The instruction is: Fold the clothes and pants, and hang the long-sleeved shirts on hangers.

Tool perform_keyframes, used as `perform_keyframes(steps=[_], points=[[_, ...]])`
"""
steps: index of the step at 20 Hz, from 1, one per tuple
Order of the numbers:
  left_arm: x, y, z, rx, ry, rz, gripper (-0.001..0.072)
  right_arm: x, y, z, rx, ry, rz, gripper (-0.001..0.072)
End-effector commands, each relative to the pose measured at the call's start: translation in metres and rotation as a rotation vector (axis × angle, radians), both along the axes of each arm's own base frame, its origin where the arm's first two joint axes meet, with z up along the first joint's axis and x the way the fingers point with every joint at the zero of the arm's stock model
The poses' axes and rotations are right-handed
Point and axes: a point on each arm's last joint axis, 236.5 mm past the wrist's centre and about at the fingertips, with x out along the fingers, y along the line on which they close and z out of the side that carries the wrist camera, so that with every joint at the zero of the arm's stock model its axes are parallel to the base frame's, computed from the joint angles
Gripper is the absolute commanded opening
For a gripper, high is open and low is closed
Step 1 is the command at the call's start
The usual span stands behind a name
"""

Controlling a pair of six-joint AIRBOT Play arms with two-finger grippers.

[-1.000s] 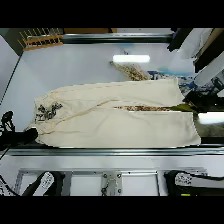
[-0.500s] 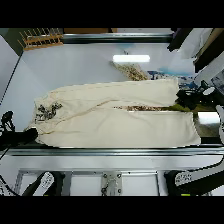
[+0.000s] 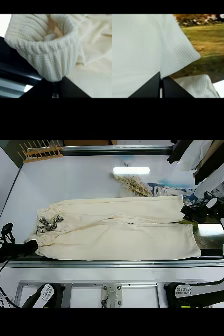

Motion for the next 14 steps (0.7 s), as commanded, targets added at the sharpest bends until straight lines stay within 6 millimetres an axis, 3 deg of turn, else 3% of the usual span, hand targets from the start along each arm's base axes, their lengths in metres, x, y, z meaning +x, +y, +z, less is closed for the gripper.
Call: perform_keyframes(steps=[1, 2, 4, 6, 9, 12, 14], points=[[0.000, 0.001, 0.000, 0.003, -0.002, 0.001, 0.0020, -0.010, 0.003, 0.004, 0.006, 0.029, 0.003, 0.0031], [0.000, 0.001, 0.000, 0.003, -0.002, 0.001, 0.0020, -0.012, 0.006, 0.007, 0.021, 0.032, 0.010, 0.0068], [0.000, 0.000, 0.000, 0.001, 0.000, 0.000, 0.0020, -0.021, 0.005, 0.026, 0.002, 0.031, 0.068, 0.0524], [0.000, 0.000, 0.000, 0.001, 0.000, 0.000, 0.0020, -0.044, -0.007, 0.053, -0.037, 0.053, 0.099, 0.0531], [0.000, 0.001, 0.000, 0.002, -0.001, 0.001, 0.0020, -0.128, -0.023, 0.068, -0.052, 0.220, 0.114, 0.0531], [0.000, 0.001, 0.000, 0.003, -0.002, 0.001, 0.0020, -0.194, -0.024, 0.044, 0.016, 0.199, -0.120, 0.0532], [0.000, 0.001, 0.000, 0.002, -0.002, 0.001, 0.0020, -0.221, -0.007, 0.020, 0.112, 0.159, -0.240, 0.0532]])
